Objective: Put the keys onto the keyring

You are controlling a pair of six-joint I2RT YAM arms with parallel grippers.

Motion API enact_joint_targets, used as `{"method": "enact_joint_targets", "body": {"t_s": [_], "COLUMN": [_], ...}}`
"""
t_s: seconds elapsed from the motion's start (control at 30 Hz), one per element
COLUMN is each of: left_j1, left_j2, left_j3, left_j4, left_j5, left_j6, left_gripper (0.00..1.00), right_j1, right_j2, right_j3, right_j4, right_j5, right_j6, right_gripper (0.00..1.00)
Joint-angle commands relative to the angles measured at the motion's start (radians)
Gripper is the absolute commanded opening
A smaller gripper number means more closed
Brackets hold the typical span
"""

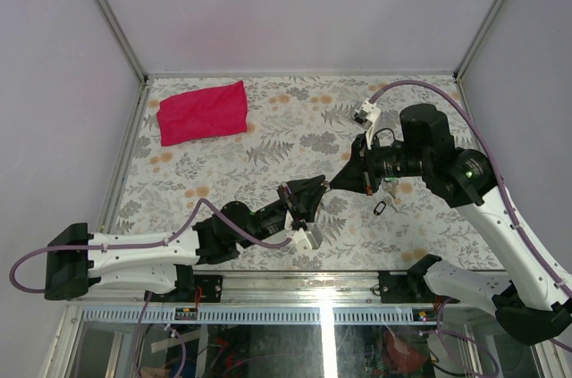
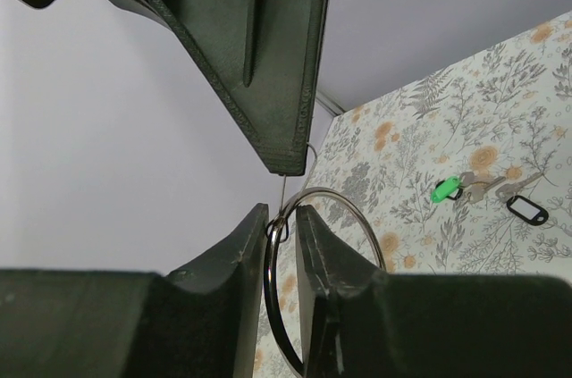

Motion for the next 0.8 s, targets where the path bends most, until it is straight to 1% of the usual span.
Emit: {"method": "enact_joint_targets", "body": {"t_s": [0.0, 0.1, 0.33, 0.47, 0.63, 0.7, 0.77], "left_j1": [-0.014, -0.016, -0.017, -0.018, -0.019, -0.018, -0.018], "left_j2": [-0.012, -0.015, -0.016, -0.019, -0.028, -0.032, -0.036], "left_j3": [0.029, 0.029, 0.029, 0.027, 0.029, 0.029, 0.045], "left_j4": [0.034, 0.035, 0.035, 0.035, 0.032, 0.032, 0.018], "left_j5": [0.021, 0.019, 0.021, 0.022, 0.024, 0.023, 0.001], "left_j6": [-0.008, -0.006, -0.004, -0.003, -0.015, -0.032, -0.095], "left_gripper": [0.21, 0.22, 0.22, 0.16, 0.01, 0.0, 0.0], "right_j1": [-0.003, -0.003, -0.003, -0.003, -0.003, -0.003, -0.003], "right_j2": [0.008, 0.009, 0.011, 0.013, 0.014, 0.01, 0.001], "right_j3": [0.024, 0.022, 0.02, 0.021, 0.014, 0.012, 0.009], "right_j4": [0.03, 0.027, 0.022, 0.021, 0.024, 0.031, 0.045], "right_j5": [-0.042, -0.04, -0.035, -0.031, -0.018, -0.01, 0.0], "right_j6": [-0.003, -0.006, -0.009, -0.012, -0.016, -0.017, -0.015], "right_gripper": [0.0, 0.0, 0.0, 0.0, 0.0, 0.0, 0.03]}}
